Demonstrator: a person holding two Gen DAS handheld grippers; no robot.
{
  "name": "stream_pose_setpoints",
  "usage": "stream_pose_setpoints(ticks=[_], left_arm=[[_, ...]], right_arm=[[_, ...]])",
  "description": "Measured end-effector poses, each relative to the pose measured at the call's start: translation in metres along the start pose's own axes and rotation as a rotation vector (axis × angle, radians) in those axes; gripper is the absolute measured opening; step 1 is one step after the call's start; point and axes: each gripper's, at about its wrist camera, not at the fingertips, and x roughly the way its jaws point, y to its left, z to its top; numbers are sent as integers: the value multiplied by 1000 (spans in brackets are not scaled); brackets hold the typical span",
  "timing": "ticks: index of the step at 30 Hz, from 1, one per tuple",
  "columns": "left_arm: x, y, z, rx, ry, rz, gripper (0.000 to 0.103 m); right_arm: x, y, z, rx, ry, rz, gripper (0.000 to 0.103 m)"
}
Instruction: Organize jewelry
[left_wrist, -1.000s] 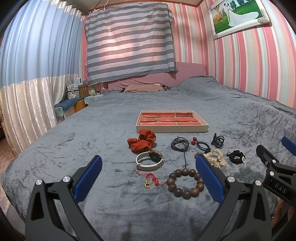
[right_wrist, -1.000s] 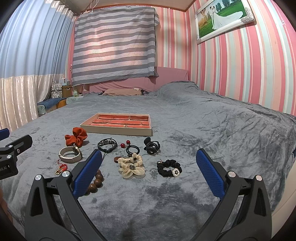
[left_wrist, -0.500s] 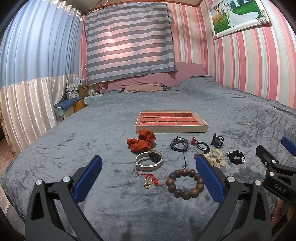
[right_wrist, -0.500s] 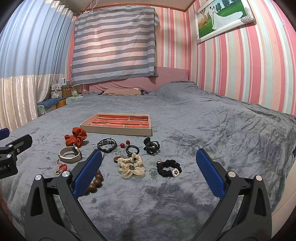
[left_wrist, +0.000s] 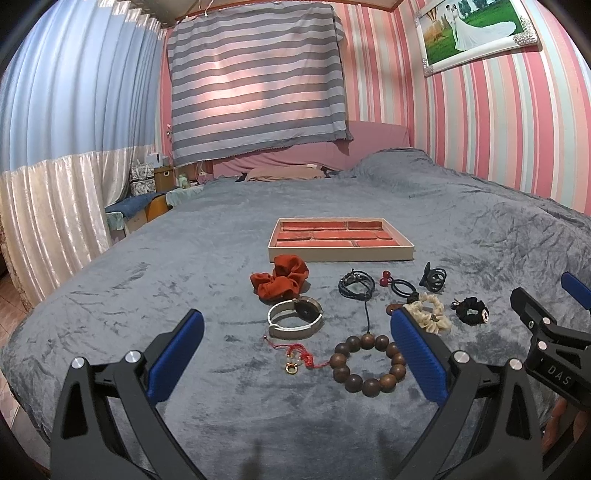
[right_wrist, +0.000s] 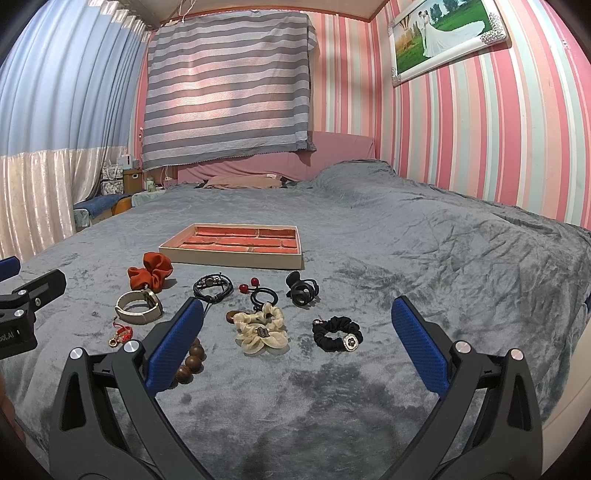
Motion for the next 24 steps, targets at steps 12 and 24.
stream_pose_setpoints(ticks=[12,24], left_arm=[[20,-2,4,21,31,-25,99],[68,13,34,17,79,-32,99]], right_arm=[[21,1,-3,7,45,24,99],[82,-13,15,62,181,30,99]])
